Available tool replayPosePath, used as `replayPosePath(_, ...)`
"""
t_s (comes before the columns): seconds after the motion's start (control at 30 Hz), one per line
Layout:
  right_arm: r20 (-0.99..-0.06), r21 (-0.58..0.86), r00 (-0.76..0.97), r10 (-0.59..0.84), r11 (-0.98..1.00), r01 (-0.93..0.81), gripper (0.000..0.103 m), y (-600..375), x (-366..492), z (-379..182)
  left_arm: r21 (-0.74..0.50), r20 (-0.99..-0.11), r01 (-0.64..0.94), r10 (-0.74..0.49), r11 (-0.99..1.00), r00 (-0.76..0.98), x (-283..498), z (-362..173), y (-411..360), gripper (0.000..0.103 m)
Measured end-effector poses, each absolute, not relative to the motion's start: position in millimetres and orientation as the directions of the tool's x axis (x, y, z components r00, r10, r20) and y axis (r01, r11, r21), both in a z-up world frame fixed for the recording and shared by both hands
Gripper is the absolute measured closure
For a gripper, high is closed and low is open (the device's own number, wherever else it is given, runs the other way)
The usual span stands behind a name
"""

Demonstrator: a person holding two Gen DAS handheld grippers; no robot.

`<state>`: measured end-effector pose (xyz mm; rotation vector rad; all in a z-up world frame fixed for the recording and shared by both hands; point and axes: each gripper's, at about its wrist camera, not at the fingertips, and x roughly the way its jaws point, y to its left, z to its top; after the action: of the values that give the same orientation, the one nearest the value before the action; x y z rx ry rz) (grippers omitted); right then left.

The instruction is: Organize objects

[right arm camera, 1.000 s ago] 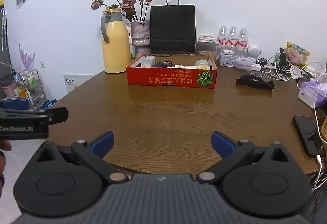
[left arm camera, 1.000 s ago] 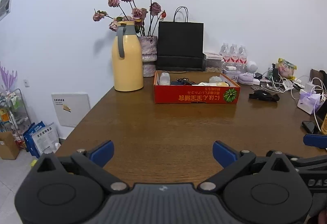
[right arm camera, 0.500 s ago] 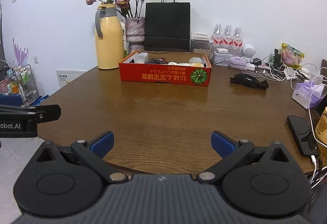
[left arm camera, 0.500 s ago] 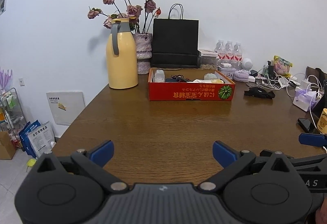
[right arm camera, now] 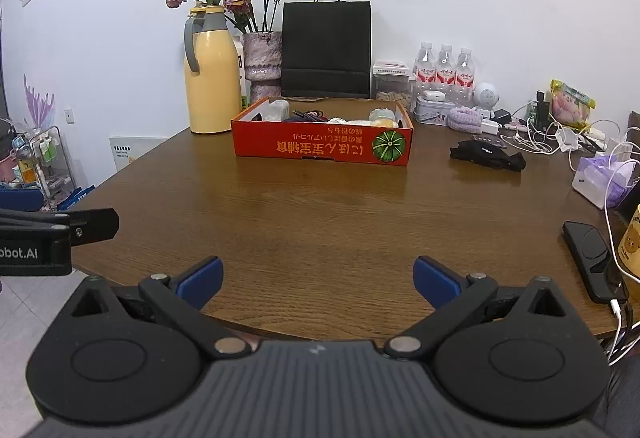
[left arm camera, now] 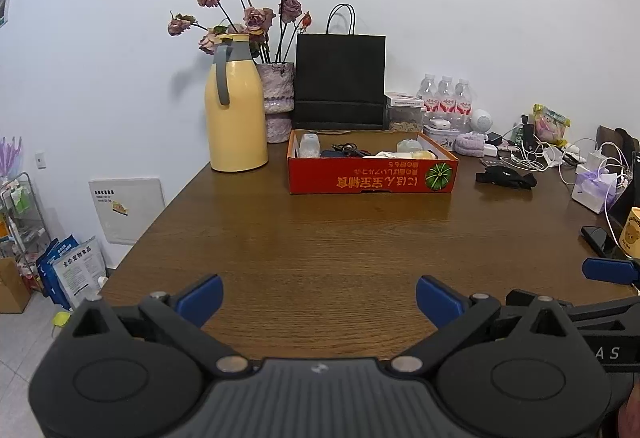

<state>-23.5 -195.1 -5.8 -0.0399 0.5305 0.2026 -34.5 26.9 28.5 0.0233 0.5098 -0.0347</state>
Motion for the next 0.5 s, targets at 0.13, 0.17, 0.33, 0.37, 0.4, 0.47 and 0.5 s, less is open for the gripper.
replayPosePath(0.13,-0.509,0.022,0.838,0.196,0.976,-0.214,0.000,-194.0,-22.9,-6.0,0.013,-0.489,0.040,-0.028,0.999,0.872,-34.8,27.9,25.5,0.000)
replayPosePath(0.17,-0.509,0.024,0.838,0.198,0.976,-0.216,0.000,-193.7,-22.9,-5.9,0.013,-0.490,0.041,-0.029,0.999,0.871,-34.9,27.5,25.7,0.000)
replayPosePath(0.33,-0.505,0.020,0.840,0.197,0.976,-0.217,0.000,-194.8,-23.9,-5.5,0.013,-0.489,0.040,-0.029,0.999,0.872,-35.7,27.6,24.7,0.000)
replayPosePath(0.37,-0.504,0.022,0.841,0.197,0.976,-0.216,0.000,-195.0,-23.8,-5.5,0.014,-0.489,0.040,-0.028,0.999,0.872,-35.8,27.6,24.2,0.000)
replayPosePath(0.4,-0.505,0.022,0.840,0.198,0.976,-0.216,0.000,-195.9,-23.6,-5.6,0.014,-0.489,0.040,-0.028,0.999,0.872,-36.0,27.4,23.5,0.000)
replayPosePath(0.47,-0.505,0.024,0.840,0.197,0.976,-0.215,0.000,-196.4,-23.2,-6.0,0.015,-0.490,0.040,-0.028,0.999,0.871,-36.2,27.3,23.2,0.000)
replayPosePath(0.5,-0.505,0.024,0.840,0.198,0.976,-0.215,0.000,-196.4,-23.1,-6.0,0.015,-0.489,0.041,-0.028,0.999,0.872,-36.4,27.1,23.0,0.000)
